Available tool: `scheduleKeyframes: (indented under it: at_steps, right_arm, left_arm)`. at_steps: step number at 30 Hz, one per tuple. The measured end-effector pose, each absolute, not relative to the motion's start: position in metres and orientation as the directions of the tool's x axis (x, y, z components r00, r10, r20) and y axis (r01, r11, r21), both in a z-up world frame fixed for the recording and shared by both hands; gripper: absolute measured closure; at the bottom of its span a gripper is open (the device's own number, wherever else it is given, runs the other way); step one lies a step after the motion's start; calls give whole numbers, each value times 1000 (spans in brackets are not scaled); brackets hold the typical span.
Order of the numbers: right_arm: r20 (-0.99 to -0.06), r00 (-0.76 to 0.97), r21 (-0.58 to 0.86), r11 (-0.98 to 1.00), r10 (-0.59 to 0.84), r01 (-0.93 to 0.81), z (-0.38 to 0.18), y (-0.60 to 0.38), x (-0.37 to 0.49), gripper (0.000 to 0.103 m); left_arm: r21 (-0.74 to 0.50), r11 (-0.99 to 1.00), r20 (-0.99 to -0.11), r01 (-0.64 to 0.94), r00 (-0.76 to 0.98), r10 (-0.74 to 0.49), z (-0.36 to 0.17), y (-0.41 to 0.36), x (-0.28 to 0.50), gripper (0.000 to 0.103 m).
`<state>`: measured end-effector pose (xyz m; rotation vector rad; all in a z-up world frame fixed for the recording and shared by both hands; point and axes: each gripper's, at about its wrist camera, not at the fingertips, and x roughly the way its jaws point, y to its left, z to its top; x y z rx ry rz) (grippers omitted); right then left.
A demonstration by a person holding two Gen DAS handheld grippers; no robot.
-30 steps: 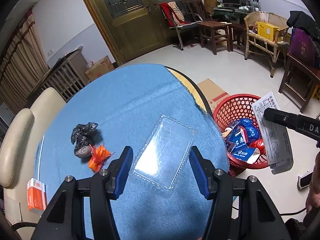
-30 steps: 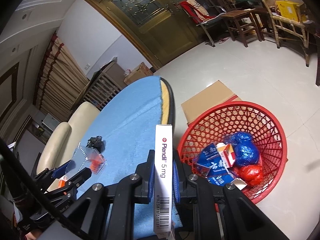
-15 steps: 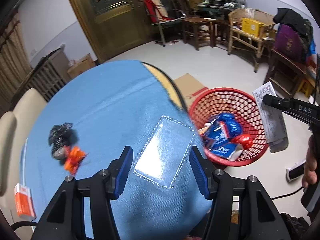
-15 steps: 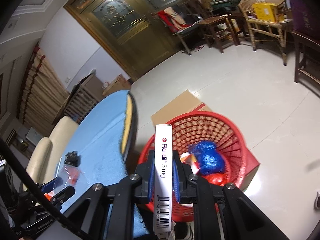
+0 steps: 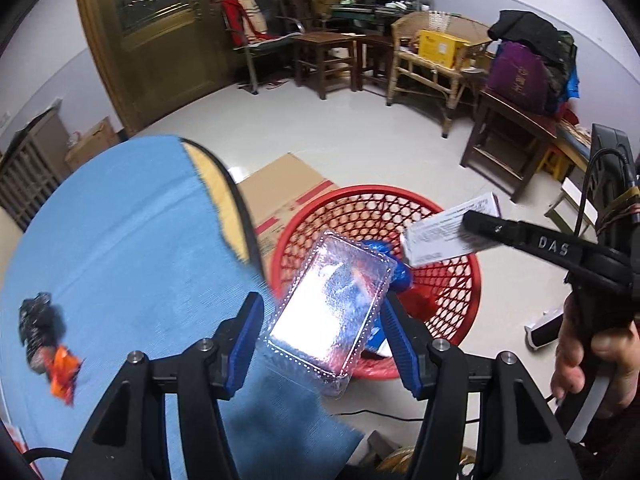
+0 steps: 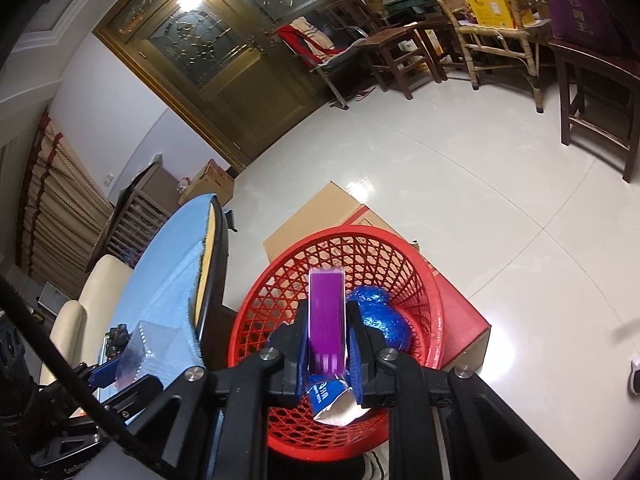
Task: Collect trash
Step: 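Release the white box and clear tray into the red basket, then move both tools back toward the black bag and orange mesh bag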
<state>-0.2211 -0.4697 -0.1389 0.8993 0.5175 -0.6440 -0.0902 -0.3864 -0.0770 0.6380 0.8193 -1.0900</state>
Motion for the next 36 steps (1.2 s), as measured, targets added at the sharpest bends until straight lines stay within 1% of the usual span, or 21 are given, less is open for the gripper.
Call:
scheduleKeyframes:
  at_steps: [3,5,6,11,16,23,29,33,34,36]
  right_arm:
    - [-659,695,548,450,-289,706,-142,-472,-221,84]
    - [-663,693,549,445,-284,708,-142,-472,-221,83]
    - [-664,693,551,443,-280,707,-142,-473,-221,83]
    - [-670,693,560,432,-266,707,-141,-472,-218,81]
    - [-647,713,565,458,-270,686,-130,-465,-210,81]
    - [-628,714,533,498,-308,684,-109,-453,-192,81]
    - [-639,684,480,513,-350,711,-95,-446,-175,81]
    - [-651,674,463,521,-349,717,-89,-442,-167,80]
    - [-654,678,460,535,-336,709,-86,-439,-162,78]
    - [-660,687,456,565,-304,688,-83,-431,-149,78]
  left_arm:
    - [33,332,-841,943,206,-501,-82,-395,-89,40]
    - [14,334,-845,943,189,-500,-83,-397,-86,36]
    - [10,334,-846,942,186,-500,-84,-397,-85,35]
    - [14,314,-838,949,183,-514,-83,-390,-87,35]
    - [23,338,-824,941,209,-527,-78,-368,-77,35]
    - [33,467,-794,884,307,-524,-65,-297,-39,35]
    - [22,606,-765,796,404,-502,-60,-218,-3,35]
    - [38,694,-747,719,481,-458,-63,-163,20,35]
    - [38,720,-745,693,500,-442,-65,-148,26,34]
    - [25,767,-748,641,521,-411,-69,-119,40,34]
